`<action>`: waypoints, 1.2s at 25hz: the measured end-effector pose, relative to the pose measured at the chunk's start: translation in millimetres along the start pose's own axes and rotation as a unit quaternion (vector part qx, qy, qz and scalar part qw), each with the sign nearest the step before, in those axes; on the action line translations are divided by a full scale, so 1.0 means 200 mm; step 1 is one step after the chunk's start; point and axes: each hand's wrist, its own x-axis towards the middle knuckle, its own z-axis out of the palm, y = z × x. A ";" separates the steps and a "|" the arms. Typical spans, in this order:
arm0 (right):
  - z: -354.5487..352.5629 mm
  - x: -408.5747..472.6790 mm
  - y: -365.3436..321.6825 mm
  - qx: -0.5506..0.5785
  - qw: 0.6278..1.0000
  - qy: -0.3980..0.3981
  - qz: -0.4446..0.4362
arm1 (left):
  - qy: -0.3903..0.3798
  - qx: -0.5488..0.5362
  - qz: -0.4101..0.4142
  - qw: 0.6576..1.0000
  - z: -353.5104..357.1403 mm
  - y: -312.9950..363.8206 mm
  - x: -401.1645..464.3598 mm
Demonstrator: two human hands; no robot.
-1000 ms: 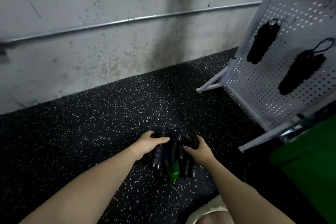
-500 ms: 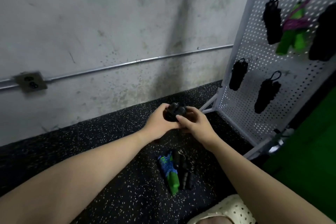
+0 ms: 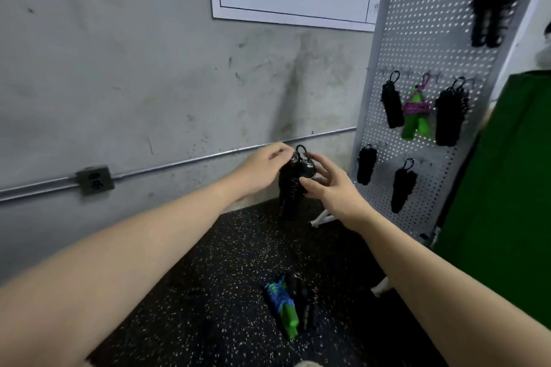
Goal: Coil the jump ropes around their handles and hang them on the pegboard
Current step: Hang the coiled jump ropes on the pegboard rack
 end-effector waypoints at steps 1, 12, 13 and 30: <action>-0.02 -0.02 -0.03 -0.003 1.000 -0.001 -0.001 | -0.005 0.015 0.002 1.000 0.01 0.06 0.01; -0.40 0.12 -0.15 0.024 0.995 0.090 -0.036 | 0.054 -0.162 -0.037 0.985 0.28 0.32 0.43; -0.43 0.19 -0.14 0.016 0.992 0.115 -0.044 | 0.056 -0.174 -0.034 0.983 0.29 0.32 0.51; -1.07 1.73 0.13 -0.052 0.941 0.326 -0.081 | 0.070 -0.093 0.128 0.985 0.58 0.16 2.23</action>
